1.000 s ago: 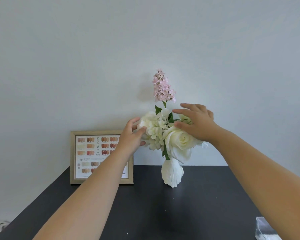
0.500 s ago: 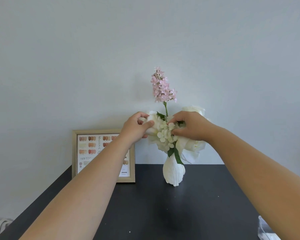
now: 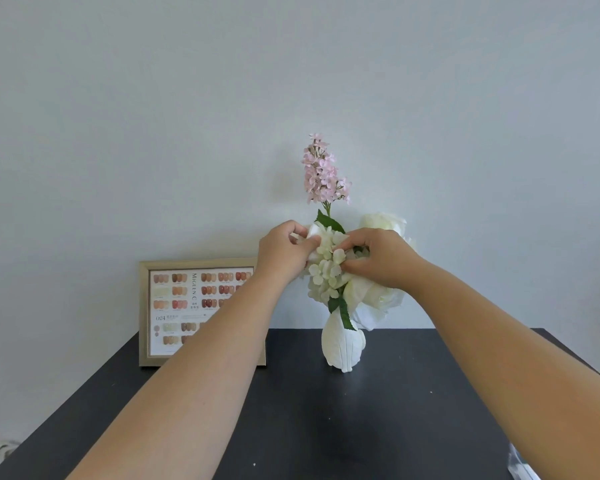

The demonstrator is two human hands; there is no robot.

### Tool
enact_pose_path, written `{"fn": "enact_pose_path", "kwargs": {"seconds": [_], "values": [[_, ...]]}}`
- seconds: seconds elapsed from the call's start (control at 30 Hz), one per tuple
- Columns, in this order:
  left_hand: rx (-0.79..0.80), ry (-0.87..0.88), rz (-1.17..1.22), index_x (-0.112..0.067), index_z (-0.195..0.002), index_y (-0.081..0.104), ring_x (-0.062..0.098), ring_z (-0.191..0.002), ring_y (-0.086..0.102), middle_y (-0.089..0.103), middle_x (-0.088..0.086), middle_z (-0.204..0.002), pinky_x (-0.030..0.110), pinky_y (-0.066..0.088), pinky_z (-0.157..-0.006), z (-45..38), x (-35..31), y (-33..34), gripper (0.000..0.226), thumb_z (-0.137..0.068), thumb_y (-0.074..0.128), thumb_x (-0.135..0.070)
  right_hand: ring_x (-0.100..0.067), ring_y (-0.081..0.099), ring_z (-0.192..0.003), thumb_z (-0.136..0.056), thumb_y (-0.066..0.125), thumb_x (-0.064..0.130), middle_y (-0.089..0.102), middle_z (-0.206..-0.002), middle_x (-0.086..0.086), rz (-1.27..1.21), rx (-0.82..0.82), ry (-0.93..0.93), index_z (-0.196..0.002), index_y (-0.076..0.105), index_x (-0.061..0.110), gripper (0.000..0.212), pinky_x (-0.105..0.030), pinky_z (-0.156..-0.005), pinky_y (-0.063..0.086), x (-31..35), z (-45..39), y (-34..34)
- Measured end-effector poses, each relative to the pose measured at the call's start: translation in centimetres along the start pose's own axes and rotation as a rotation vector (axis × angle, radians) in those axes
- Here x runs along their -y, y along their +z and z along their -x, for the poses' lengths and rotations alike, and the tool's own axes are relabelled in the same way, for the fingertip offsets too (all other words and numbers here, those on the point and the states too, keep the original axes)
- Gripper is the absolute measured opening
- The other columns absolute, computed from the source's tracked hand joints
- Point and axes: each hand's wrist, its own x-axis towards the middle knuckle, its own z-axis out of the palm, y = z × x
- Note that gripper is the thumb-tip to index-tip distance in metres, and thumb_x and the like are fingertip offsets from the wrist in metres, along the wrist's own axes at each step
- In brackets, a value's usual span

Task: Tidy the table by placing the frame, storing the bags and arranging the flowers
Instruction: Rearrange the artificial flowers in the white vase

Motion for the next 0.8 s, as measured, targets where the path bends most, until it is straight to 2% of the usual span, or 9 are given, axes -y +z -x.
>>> {"fn": "enact_pose_path", "kwargs": {"seconds": [0.17, 0.23, 0.33, 0.43, 0.53, 0.57, 0.67, 0.73, 0.8], "values": [[0.052, -0.029, -0.036, -0.024, -0.080, 0.067, 0.026, -0.073, 0.069, 0.068, 0.007, -0.078, 0.046, 0.059, -0.071, 0.4, 0.2, -0.3, 0.017, -0.080, 0.075, -0.039, 0.007, 0.055, -0.089, -0.075, 0.076, 0.026, 0.061, -0.096, 0.025, -0.032, 0.001, 0.021, -0.087, 0.072, 0.035, 0.015, -0.006, -0.067, 0.038, -0.4, 0.5, -0.5], [0.070, -0.016, -0.048, -0.031, -0.082, 0.066, 0.021, -0.071, 0.067, 0.066, 0.001, -0.078, 0.044, 0.060, -0.070, 0.6, 0.3, -0.7, 0.019, -0.079, 0.073, -0.048, 0.009, 0.054, -0.090, -0.075, 0.075, 0.026, 0.061, -0.097, 0.025, -0.043, 0.004, 0.011, -0.087, 0.071, 0.037, 0.017, -0.006, -0.069, 0.037, -0.4, 0.6, -0.7], [0.088, -0.061, -0.051, -0.036, -0.093, 0.059, 0.019, -0.077, 0.067, 0.063, -0.004, -0.089, 0.042, 0.060, -0.069, 0.4, 0.2, -1.4, 0.036, -0.079, 0.050, -0.067, 0.004, 0.054, -0.090, -0.077, 0.074, 0.030, 0.061, -0.100, 0.022, -0.042, -0.008, -0.014, -0.089, 0.071, 0.039, 0.015, -0.011, -0.073, 0.039, -0.5, 0.8, -1.0], [0.022, -0.154, 0.052, -0.025, -0.094, 0.052, 0.029, -0.086, 0.062, 0.058, 0.002, -0.090, 0.045, 0.054, -0.080, -0.8, 0.1, -1.8, 0.036, -0.091, 0.034, -0.057, 0.001, 0.055, -0.091, -0.077, 0.074, 0.032, 0.061, -0.102, 0.021, -0.042, -0.024, -0.018, -0.087, 0.071, 0.043, 0.016, -0.013, -0.074, 0.041, -0.6, 1.1, -1.1], [0.057, -0.229, 0.048, -0.024, -0.076, 0.045, 0.024, -0.075, 0.048, 0.047, -0.001, -0.078, 0.035, 0.041, -0.070, -2.0, -0.1, -1.8, 0.034, -0.097, 0.033, -0.048, 0.004, 0.054, -0.091, -0.077, 0.074, 0.032, 0.061, -0.101, 0.021, -0.058, -0.014, -0.003, -0.086, 0.069, 0.047, 0.018, -0.012, -0.073, 0.039, -0.7, 1.3, -1.0], [0.104, -0.271, 0.036, -0.023, -0.079, 0.050, 0.024, -0.076, 0.049, 0.050, 0.000, -0.082, 0.034, 0.040, -0.070, -2.3, -0.1, -1.6, 0.036, -0.097, 0.033, -0.049, 0.005, 0.054, -0.091, -0.077, 0.074, 0.031, 0.061, -0.102, 0.022, -0.067, -0.011, 0.001, -0.086, 0.068, 0.047, 0.019, -0.011, -0.074, 0.039, -0.7, 1.4, -1.0], [0.229, -0.380, 0.045, -0.023, -0.116, 0.059, 0.026, -0.098, 0.056, 0.059, 0.002, -0.110, 0.036, 0.045, -0.078, -2.9, -0.1, -1.1, 0.038, -0.096, 0.039, -0.049, 0.004, 0.054, -0.092, -0.076, 0.075, 0.030, 0.061, -0.105, 0.023, -0.096, -0.009, 0.009, -0.087, 0.067, 0.047, 0.022, -0.009, -0.073, 0.039, -0.5, 1.4, -1.2], [0.226, -0.354, 0.070, -0.027, -0.124, 0.059, 0.024, -0.098, 0.056, 0.060, -0.001, -0.115, 0.036, 0.046, -0.079, -3.4, -0.1, -0.9, 0.036, -0.094, 0.047, -0.042, -0.004, 0.057, -0.085, -0.076, 0.074, 0.029, 0.064, -0.103, 0.017, -0.110, 0.001, 0.012, -0.091, 0.068, 0.046, 0.023, -0.018, -0.073, 0.047, -0.5, 1.4, -1.2], [0.197, -0.326, 0.109, -0.030, -0.124, 0.061, 0.024, -0.106, 0.057, 0.060, -0.001, -0.119, 0.040, 0.051, -0.088, -4.1, 0.0, -1.0, 0.033, -0.092, 0.055, -0.036, -0.012, 0.053, -0.069, -0.075, 0.073, 0.030, 0.067, -0.097, 0.001, -0.097, 0.009, 0.015, -0.094, 0.066, 0.045, 0.024, -0.033, -0.072, 0.052, -0.4, 1.4, -1.1]]}}
